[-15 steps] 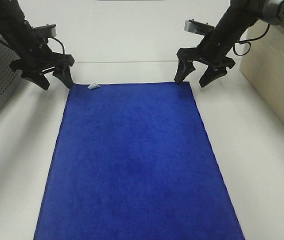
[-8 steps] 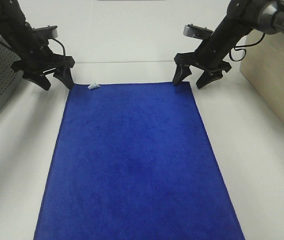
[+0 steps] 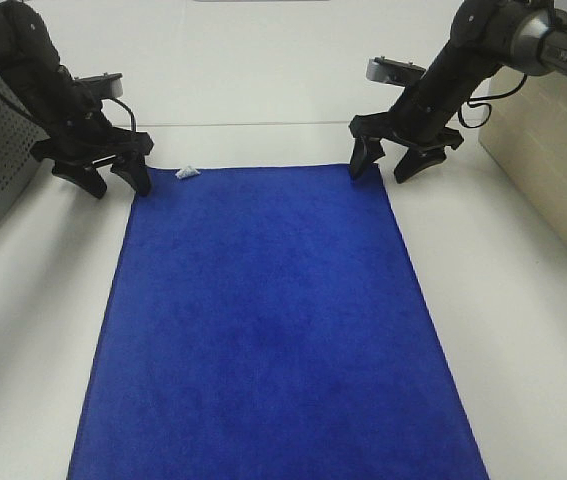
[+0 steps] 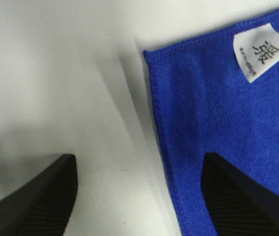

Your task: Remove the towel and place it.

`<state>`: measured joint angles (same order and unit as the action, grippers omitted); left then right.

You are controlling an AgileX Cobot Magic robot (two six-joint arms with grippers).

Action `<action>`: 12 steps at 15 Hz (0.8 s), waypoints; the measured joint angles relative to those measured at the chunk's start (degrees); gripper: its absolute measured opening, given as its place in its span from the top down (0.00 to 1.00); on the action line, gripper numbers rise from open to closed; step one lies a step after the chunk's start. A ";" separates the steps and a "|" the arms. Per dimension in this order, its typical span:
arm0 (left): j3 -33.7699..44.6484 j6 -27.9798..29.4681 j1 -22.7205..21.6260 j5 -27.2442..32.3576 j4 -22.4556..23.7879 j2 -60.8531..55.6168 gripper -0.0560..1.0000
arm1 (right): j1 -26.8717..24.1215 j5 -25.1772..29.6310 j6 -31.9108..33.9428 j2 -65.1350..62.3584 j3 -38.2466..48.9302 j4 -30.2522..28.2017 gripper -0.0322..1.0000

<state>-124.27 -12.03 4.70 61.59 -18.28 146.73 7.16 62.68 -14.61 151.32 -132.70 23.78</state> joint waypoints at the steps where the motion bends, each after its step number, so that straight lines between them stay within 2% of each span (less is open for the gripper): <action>1: 0.00 0.00 0.00 0.00 0.00 0.00 0.31 | 0.00 0.00 0.00 0.00 0.00 0.00 0.21; 9: -0.23 -0.06 0.00 -3.15 -2.18 0.46 0.31 | 0.06 -0.23 0.00 0.00 0.00 -1.60 0.22; 12: -0.57 -1.15 0.57 -3.84 -3.27 1.20 0.31 | 0.00 -0.46 -0.06 0.34 -0.11 0.00 0.22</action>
<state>-124.85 -13.18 5.27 57.75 -21.54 147.94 7.16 62.22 -14.67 151.66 -132.81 23.78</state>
